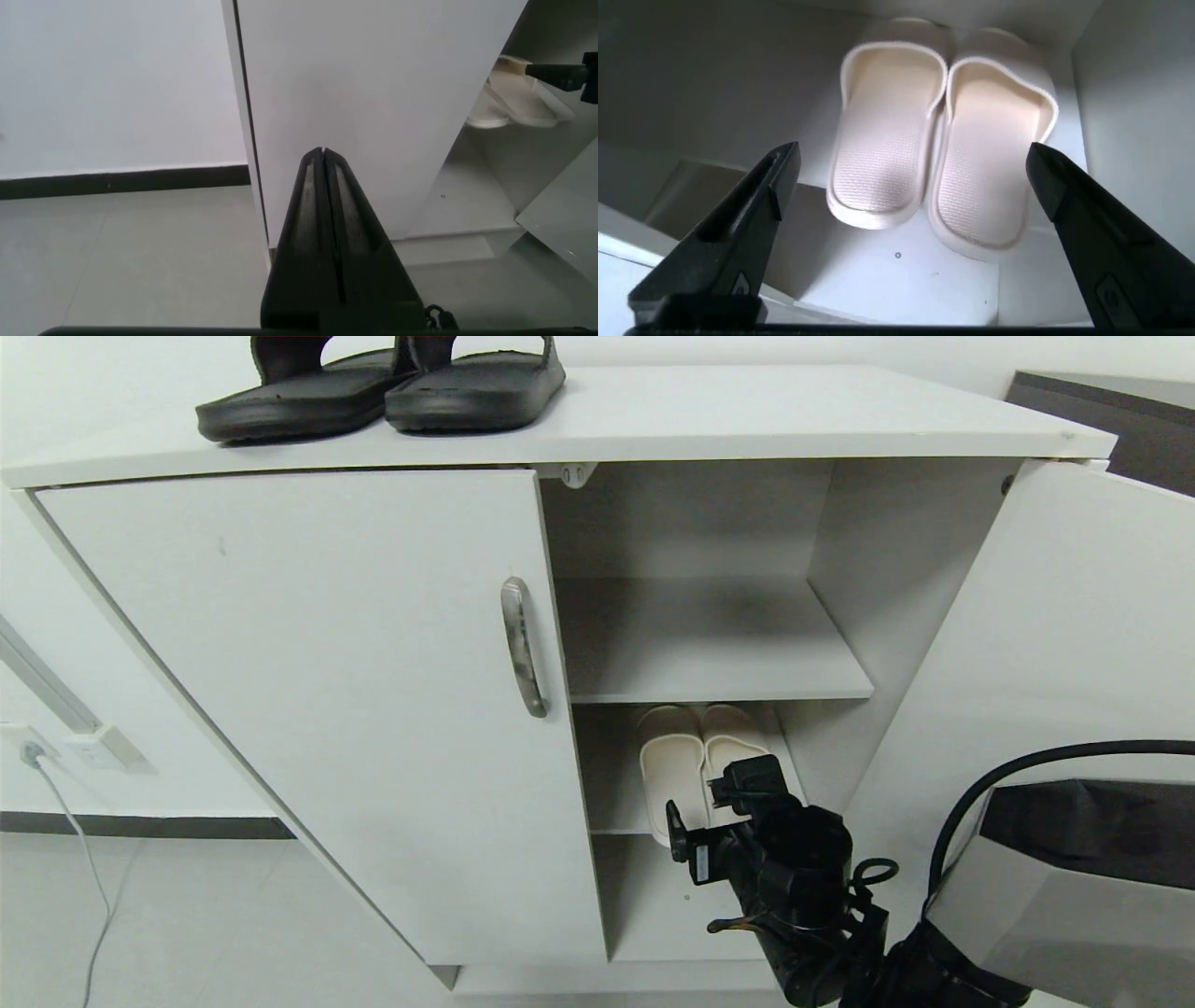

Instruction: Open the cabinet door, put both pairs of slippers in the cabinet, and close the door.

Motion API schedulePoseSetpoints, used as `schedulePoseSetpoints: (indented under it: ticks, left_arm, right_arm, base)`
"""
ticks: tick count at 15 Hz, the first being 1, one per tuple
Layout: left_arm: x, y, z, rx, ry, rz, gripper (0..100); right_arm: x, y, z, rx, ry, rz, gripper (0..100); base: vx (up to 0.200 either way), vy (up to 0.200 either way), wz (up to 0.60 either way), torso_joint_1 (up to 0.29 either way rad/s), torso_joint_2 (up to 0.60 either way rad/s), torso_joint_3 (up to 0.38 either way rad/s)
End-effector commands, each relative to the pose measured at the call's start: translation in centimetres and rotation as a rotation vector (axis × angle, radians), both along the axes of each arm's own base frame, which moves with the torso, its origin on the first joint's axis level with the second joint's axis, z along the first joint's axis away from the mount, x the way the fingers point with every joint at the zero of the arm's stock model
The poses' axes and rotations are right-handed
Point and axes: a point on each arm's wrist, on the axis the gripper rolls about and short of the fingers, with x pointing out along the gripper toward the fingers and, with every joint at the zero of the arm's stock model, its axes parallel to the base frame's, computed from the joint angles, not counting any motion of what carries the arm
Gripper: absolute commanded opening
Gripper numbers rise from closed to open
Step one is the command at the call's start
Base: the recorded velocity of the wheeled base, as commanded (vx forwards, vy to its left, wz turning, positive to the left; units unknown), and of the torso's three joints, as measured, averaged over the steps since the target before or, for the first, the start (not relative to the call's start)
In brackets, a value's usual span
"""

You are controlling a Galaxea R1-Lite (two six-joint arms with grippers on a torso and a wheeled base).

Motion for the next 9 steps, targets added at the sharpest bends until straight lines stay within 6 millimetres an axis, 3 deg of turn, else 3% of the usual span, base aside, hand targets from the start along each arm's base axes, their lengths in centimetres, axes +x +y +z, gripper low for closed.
schedulePoseSetpoints:
  ticks: [1,9]
  left_arm:
    - [0.01,0.00,0.00,0.000,0.001,0.000,0]
    - [0.01,0.00,0.00,-0.002,0.001,0.000,0]
  right_arm:
    - [-0.17,-0.05,0.50,0.010,-0.008,0.003,100]
    - [-0.21,-0.02,0.60,0.012,-0.013,0.004,100]
  base:
    - [-0.200,0.000,0.00,-0.002,0.00,-0.002]
    - [-0.200,0.000,0.00,0.003,0.01,0.003]
